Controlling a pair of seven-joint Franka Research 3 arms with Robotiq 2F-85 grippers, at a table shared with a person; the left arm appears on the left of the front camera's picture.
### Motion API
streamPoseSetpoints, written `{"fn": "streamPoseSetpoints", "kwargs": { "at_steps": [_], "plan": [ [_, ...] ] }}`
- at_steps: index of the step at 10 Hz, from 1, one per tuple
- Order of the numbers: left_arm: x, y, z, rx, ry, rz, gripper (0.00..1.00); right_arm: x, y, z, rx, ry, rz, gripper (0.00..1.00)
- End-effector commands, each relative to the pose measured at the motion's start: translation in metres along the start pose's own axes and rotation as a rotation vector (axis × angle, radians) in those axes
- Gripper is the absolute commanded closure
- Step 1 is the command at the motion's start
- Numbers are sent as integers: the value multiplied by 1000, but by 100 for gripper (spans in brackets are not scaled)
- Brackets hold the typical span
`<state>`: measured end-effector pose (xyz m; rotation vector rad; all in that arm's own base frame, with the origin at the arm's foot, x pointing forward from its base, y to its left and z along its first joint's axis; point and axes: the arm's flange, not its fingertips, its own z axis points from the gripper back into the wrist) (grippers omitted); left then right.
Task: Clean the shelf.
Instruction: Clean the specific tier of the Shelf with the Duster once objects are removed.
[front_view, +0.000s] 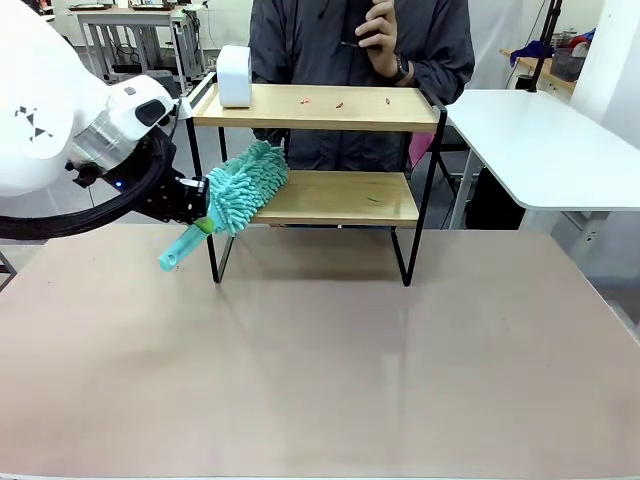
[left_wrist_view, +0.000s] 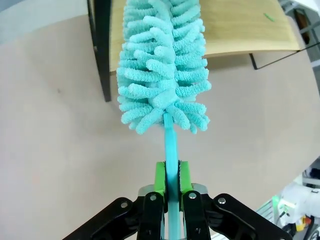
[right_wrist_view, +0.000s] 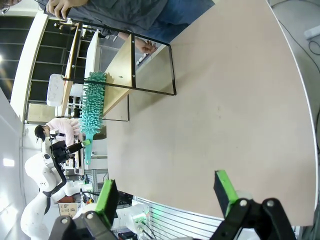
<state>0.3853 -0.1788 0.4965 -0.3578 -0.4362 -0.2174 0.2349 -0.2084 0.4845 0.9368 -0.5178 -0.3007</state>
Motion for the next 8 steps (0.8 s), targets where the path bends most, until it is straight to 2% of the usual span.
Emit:
{"fn": "streamPoseSetpoints", "kwargs": {
  "at_steps": [1, 3, 5, 8],
  "plan": [
    [18, -11, -3, -24, 18, -40, 88, 2, 1, 1, 19, -13, 22, 0],
    [32, -37, -14, -31, 20, -106, 88, 2, 1, 1, 19, -13, 22, 0],
    [46, -60, -39, -62, 92, -161, 88, 2, 1, 1, 19, -13, 22, 0],
    [49, -82, -55, -90, 129, -210, 88, 2, 1, 1, 19, -13, 22, 0]
  ]
}}
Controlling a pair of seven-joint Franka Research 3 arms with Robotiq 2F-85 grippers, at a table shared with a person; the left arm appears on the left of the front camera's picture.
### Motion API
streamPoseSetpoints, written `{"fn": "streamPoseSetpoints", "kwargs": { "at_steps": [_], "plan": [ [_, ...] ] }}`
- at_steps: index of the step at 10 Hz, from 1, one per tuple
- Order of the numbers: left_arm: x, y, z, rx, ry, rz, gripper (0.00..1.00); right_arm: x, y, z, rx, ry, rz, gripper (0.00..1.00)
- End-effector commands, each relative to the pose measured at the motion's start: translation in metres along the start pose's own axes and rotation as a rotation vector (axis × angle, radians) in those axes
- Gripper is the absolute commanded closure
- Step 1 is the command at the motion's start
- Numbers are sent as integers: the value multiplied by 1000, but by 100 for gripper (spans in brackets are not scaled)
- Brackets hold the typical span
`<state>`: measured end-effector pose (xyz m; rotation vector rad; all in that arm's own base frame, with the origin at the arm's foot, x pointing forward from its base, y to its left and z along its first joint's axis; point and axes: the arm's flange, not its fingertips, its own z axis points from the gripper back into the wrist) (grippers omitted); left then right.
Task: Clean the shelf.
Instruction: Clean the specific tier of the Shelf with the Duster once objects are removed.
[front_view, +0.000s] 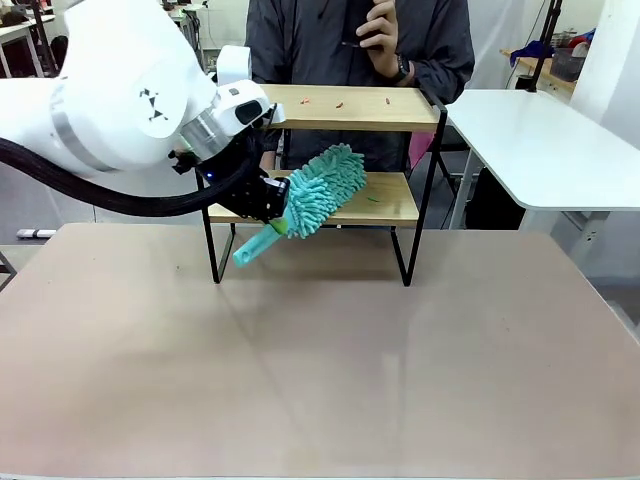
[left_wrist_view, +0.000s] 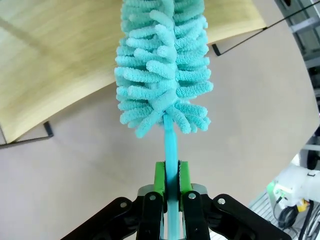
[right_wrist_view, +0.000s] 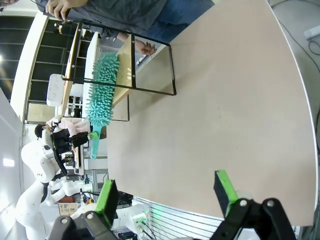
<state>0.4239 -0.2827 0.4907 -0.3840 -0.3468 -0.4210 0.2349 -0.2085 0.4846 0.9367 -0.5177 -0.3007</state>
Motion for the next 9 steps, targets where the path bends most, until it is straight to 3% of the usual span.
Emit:
{"fn": "streamPoseSetpoints", "kwargs": {
  "at_steps": [1, 4, 6, 9],
  "plan": [
    [6, -7, 4, -21, 5, -59, 88, 2, 1, 0, 19, -13, 22, 0],
    [8, -27, 7, -105, 48, -159, 88, 2, 1, 0, 19, -13, 22, 0],
    [0, -18, 21, -106, 125, -229, 88, 2, 1, 0, 19, -13, 22, 0],
    [-40, 5, 79, -145, 215, -388, 88, 2, 1, 0, 19, -13, 22, 0]
  ]
}}
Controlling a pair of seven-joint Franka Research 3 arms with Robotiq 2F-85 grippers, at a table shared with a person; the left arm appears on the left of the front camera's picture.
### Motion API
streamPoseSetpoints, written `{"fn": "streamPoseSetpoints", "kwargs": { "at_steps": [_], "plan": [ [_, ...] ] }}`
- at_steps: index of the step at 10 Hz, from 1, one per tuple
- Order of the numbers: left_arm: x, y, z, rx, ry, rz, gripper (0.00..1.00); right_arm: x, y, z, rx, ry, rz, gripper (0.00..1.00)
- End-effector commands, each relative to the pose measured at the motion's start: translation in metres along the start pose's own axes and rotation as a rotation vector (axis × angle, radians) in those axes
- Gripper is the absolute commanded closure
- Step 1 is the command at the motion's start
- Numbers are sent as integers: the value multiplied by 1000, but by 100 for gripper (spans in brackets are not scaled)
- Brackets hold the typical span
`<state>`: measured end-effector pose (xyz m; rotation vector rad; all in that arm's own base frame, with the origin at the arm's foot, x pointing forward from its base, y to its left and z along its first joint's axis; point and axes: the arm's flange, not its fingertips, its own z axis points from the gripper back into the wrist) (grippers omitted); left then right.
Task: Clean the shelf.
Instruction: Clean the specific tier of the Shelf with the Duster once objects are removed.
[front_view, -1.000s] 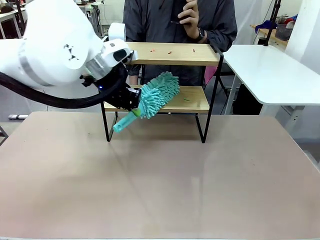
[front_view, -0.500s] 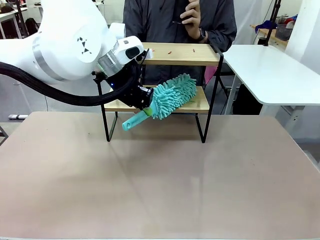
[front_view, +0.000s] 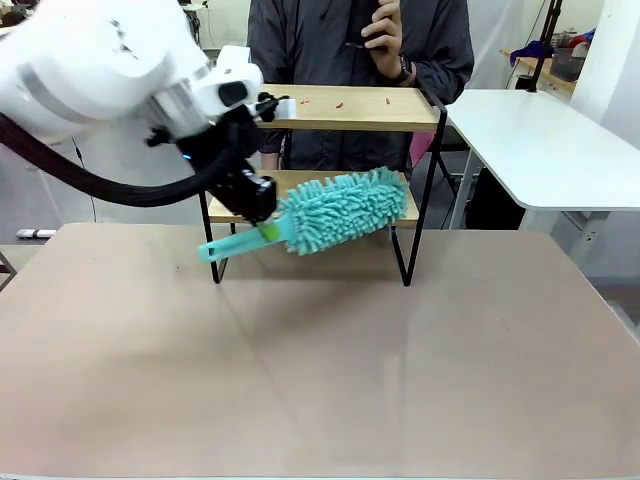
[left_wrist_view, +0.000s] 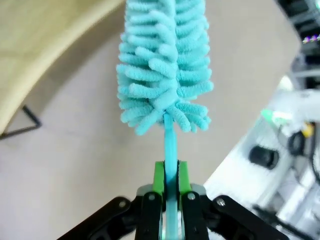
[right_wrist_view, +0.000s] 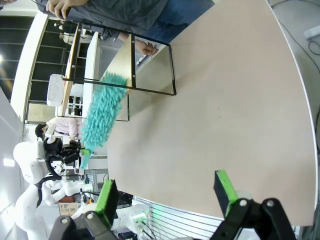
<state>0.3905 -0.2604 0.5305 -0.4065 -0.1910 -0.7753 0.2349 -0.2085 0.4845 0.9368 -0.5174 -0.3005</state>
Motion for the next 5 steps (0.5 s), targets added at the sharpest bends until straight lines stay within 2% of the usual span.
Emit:
{"fn": "streamPoseSetpoints", "kwargs": {
  "at_steps": [1, 2, 3, 5],
  "plan": [
    [-53, -3, 43, -106, 62, -176, 88, 2, 1, 0, 19, -13, 22, 0],
    [-73, -6, 55, -198, 95, -248, 88, 2, 1, 0, 19, -13, 22, 0],
    [-88, -6, 68, -311, 82, -305, 88, 2, 1, 0, 19, -13, 22, 0],
    [-98, 5, 91, -331, -19, -302, 88, 2, 1, 0, 19, -13, 22, 0]
  ]
}}
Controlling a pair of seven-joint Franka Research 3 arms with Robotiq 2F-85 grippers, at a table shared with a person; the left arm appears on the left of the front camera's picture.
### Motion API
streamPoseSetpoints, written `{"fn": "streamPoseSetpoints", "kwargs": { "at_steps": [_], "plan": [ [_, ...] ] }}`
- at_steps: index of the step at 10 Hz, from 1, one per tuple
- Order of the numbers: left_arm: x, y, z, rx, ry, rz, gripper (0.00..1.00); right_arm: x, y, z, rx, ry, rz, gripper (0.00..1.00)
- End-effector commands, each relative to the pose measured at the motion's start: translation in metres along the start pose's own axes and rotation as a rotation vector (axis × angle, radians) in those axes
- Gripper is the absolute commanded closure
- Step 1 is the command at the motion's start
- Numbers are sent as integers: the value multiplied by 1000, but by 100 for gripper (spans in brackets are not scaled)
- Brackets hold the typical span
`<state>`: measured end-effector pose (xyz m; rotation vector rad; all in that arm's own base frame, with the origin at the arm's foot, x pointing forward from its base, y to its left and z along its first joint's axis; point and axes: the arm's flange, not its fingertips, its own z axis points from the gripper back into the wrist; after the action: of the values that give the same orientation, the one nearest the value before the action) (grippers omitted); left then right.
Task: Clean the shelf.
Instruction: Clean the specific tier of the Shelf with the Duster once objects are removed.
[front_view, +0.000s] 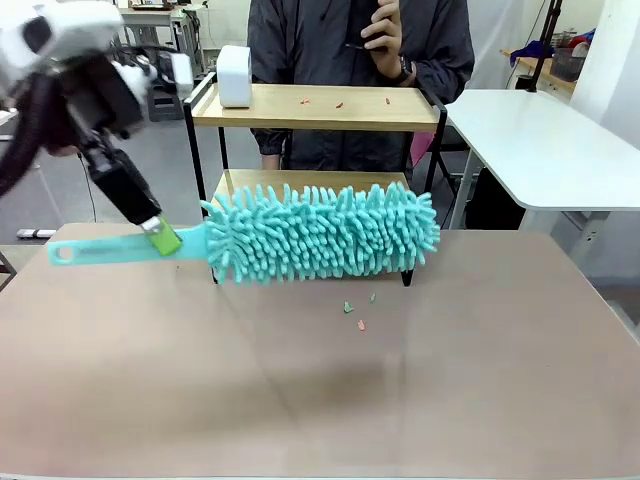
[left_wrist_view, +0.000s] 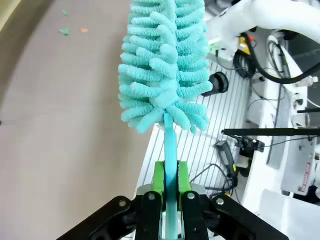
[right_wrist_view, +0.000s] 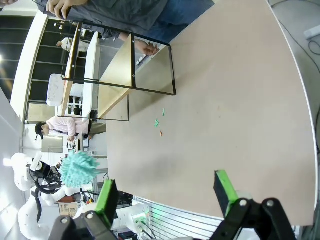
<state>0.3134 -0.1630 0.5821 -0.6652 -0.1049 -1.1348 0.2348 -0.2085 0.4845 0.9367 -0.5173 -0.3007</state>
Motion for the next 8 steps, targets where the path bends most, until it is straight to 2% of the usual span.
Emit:
{"fn": "streamPoseSetpoints", "kwargs": {
  "at_steps": [1, 2, 3, 5, 6, 7, 8],
  "plan": [
    [-8, 11, 16, -15, -80, 5, 88, 2, 1, 0, 19, -13, 23, 0],
    [-23, 9, 33, -5, -117, 0, 88, 2, 1, 0, 19, -13, 23, 0],
    [-52, 4, 62, 45, -215, 12, 88, 2, 1, 0, 19, -13, 23, 0],
    [-152, -15, 114, 230, -491, 98, 88, 2, 1, 0, 19, -13, 23, 0],
    [-198, -25, 124, 279, -608, 133, 88, 2, 1, 0, 19, -13, 23, 0],
    [-236, -28, 130, 310, -774, 174, 88, 2, 1, 0, 19, -13, 23, 0],
    [-271, -19, 137, 313, -936, 268, 88, 2, 1, 0, 19, -13, 23, 0]
  ]
}}
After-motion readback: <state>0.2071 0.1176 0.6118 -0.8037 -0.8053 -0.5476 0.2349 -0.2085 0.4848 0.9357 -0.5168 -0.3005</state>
